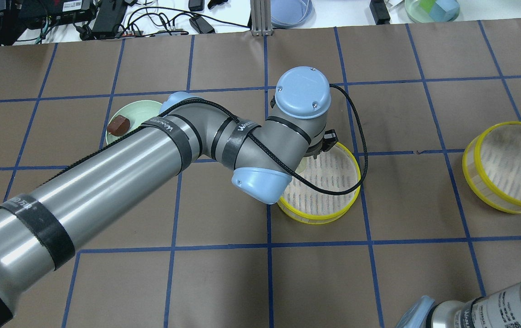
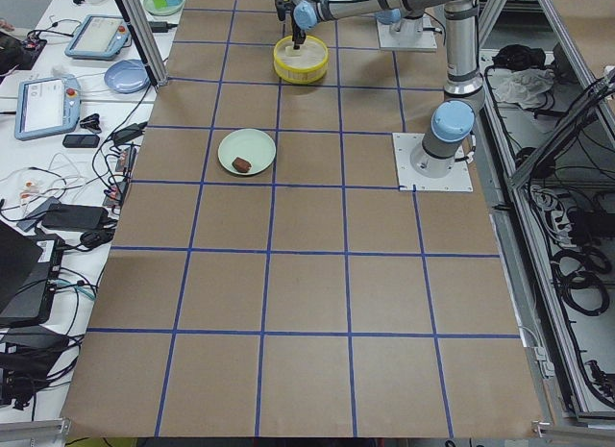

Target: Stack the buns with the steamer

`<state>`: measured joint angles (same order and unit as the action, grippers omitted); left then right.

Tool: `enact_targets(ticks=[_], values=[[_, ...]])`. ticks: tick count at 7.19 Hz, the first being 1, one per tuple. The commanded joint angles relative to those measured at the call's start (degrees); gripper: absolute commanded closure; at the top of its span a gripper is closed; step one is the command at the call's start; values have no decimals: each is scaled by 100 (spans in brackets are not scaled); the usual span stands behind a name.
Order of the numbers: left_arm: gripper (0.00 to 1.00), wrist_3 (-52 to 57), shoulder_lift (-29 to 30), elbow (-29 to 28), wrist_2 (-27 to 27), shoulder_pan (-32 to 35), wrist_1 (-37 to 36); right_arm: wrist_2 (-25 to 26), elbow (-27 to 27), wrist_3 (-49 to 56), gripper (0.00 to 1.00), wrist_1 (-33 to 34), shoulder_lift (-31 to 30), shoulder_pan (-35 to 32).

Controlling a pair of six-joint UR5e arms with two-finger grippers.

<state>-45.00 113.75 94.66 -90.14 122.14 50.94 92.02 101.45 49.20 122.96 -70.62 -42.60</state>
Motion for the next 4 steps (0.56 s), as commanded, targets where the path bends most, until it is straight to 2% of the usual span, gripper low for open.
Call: enact_targets(ticks=[1, 2, 4], values=[[1, 410, -132, -18, -21, -128, 13, -104, -73, -381, 100, -567, -555, -351], [1, 491, -212, -35, -21, -216, 4, -96, -82, -924, 100, -997, -940, -711], [0, 981, -597, -44, -30, -995, 178, -35, -73, -2180, 100, -1928, -1443, -1859]])
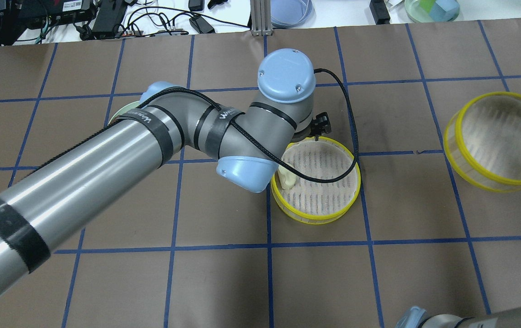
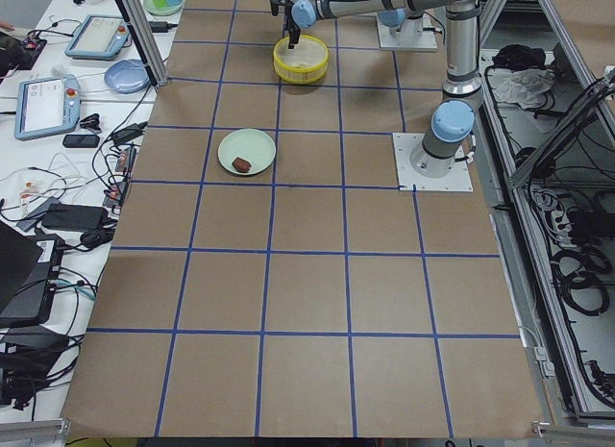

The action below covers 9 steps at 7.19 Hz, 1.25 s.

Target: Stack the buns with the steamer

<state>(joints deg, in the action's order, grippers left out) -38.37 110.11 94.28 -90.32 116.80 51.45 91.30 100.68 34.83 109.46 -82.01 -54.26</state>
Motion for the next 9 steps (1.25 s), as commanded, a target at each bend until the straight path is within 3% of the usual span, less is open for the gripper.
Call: enact_targets(ticks=[1, 4, 6, 8, 9], values=[[0, 965, -461, -15, -12, -952, 354, 46, 4, -1489, 100, -853, -577, -1256], [0, 2985, -859, -32, 59, -2718, 1031, 89, 57, -3625, 100, -927, -397, -3224], [0, 4279, -772, 11, 442, -3940, 1348, 204, 92, -3694, 100, -752, 51, -3468], [0, 4669, -379, 169, 455, -4305, 1193, 195, 372, -3694, 100, -323, 141, -3547], [0, 4819, -37, 239, 446, -4384, 644, 186, 451, -3694, 100, -103, 167, -3591]])
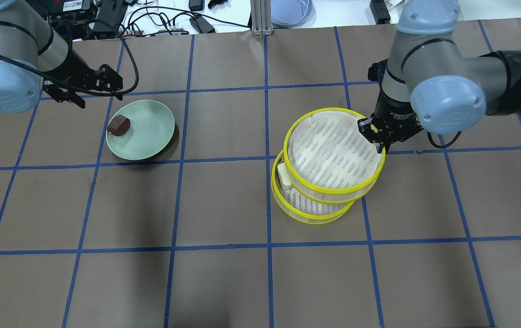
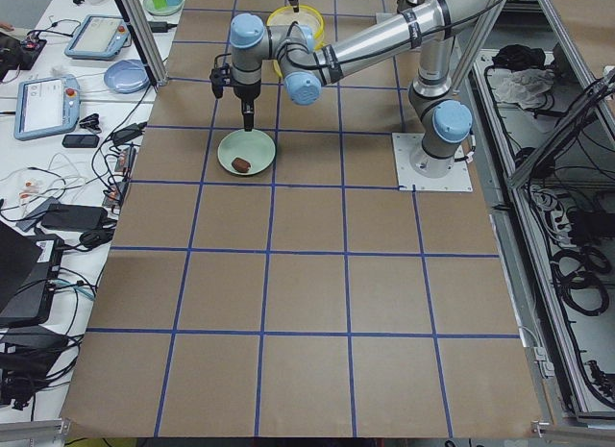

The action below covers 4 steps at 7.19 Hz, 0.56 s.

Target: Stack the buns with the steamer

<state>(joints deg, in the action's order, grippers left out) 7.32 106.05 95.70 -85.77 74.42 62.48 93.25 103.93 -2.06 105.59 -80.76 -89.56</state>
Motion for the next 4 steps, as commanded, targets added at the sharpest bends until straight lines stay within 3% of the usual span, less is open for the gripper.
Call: enact_targets(ticks=[1, 4], values=[[0, 244, 547, 107, -18, -173, -534, 9, 145, -5, 100, 286, 78, -131], [3, 166, 1013, 133, -10, -173, -947, -9, 364, 83, 100, 734, 157, -281]])
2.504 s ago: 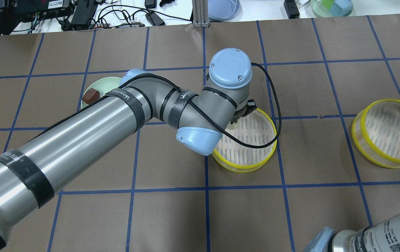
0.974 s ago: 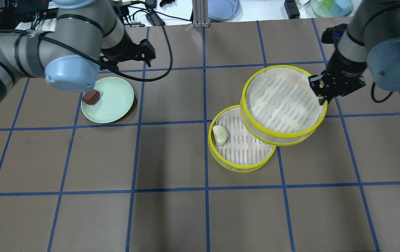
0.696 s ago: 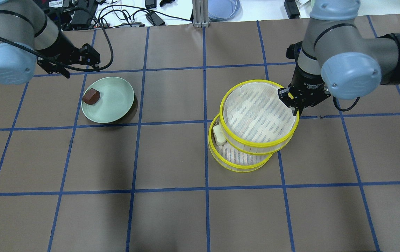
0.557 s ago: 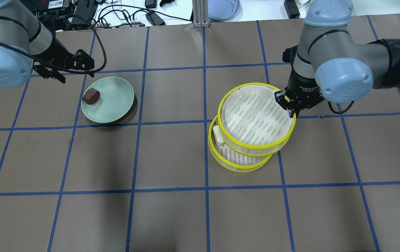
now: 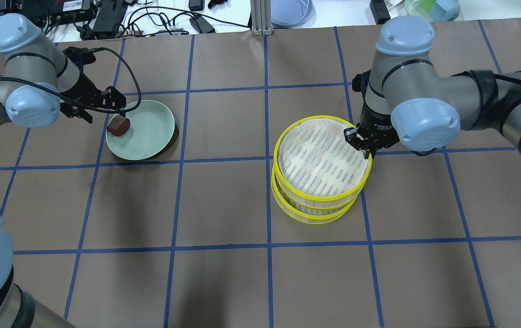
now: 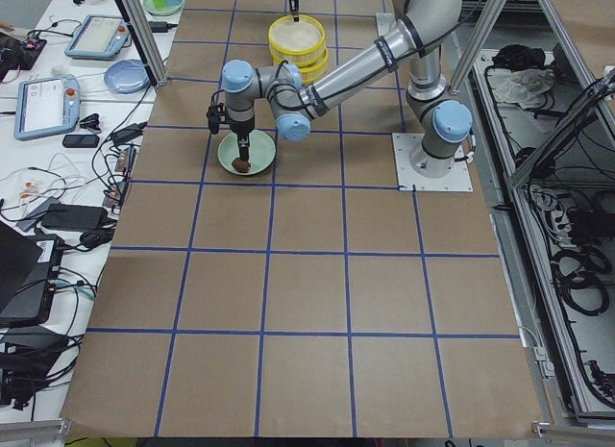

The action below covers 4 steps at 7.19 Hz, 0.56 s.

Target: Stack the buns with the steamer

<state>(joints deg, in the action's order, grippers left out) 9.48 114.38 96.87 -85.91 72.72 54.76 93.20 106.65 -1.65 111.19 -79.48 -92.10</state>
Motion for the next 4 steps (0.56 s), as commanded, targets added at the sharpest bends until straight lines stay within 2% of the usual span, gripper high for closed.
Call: enact_targets(ticks=[1, 3, 4], values=[[3, -78, 199, 68, 22, -4, -176, -12, 93, 121, 100, 175, 29, -28], [12, -148, 277, 113, 48, -4, -193, -12, 93, 121, 100, 175, 21, -45], [29, -148, 313, 104, 22, -4, -246, 31, 93, 121, 100, 175, 12, -115]])
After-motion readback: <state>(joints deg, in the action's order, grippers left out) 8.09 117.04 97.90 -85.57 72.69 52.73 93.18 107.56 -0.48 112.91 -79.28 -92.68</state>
